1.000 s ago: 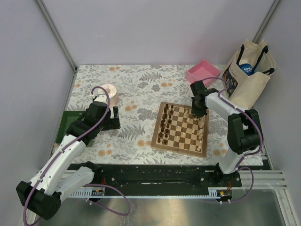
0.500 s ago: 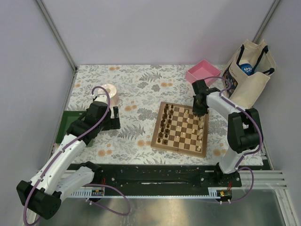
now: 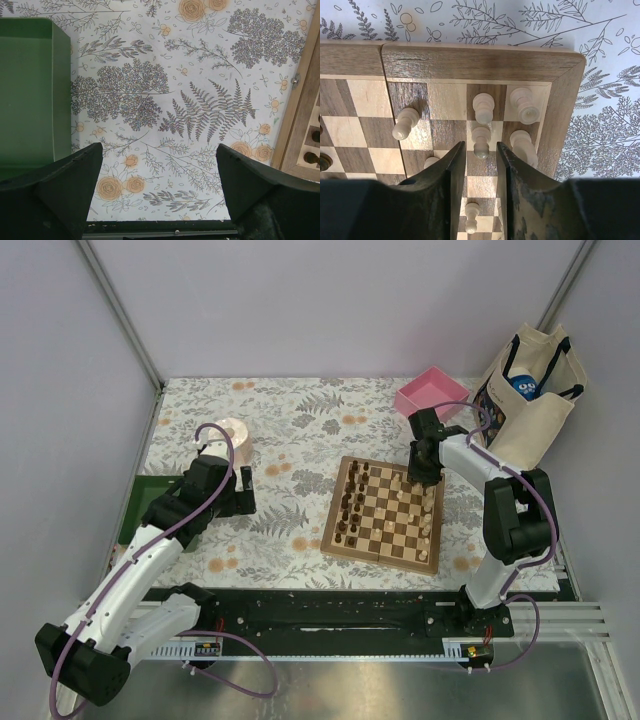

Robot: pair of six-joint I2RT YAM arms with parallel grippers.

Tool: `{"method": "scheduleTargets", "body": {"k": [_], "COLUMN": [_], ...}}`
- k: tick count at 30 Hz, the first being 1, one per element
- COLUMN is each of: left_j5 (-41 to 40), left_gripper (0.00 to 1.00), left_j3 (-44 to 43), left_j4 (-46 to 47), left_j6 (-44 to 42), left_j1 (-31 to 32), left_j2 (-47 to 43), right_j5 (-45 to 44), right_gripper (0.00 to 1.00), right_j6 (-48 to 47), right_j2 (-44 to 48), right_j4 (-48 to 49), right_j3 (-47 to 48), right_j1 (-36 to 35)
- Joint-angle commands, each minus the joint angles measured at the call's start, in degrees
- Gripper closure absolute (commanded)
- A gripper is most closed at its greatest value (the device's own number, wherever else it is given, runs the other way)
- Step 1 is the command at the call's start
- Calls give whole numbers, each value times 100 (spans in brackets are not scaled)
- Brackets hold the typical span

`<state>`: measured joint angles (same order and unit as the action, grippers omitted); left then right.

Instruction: Set up the chess pieces on the board

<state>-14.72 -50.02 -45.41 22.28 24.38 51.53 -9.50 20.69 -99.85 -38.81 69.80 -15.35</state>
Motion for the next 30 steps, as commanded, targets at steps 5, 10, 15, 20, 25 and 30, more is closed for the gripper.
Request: {"method": "scheduleTargets", "body": {"k": [5, 10, 15, 20, 25, 30], "left_j5": [83, 75, 75, 92, 75, 66], "left_gripper": [1, 1, 1, 1, 1, 1], "left_j3": [-25, -25, -25, -25, -25, -25], "left_j4": [181, 181, 173, 181, 164, 181], "left_j6": [-40, -40, -40, -40, -40, -40], "left_j1": [-21, -21, -30, -30, -21, -21], "left_j2": [-20, -29, -38, -29, -38, -29], "right_j5": [123, 317, 545, 545, 607, 581], "right_gripper": [59, 57, 56, 54, 53, 52], "right_j6": [-30, -39, -21, 40, 93, 76], "right_j2": [343, 765, 854, 424, -25, -341], "right_j4": [-109, -180, -145, -74, -31, -39], "right_j3": [192, 192, 200, 481, 815, 1009], "right_j1": [24, 6, -125, -336, -433, -486]}}
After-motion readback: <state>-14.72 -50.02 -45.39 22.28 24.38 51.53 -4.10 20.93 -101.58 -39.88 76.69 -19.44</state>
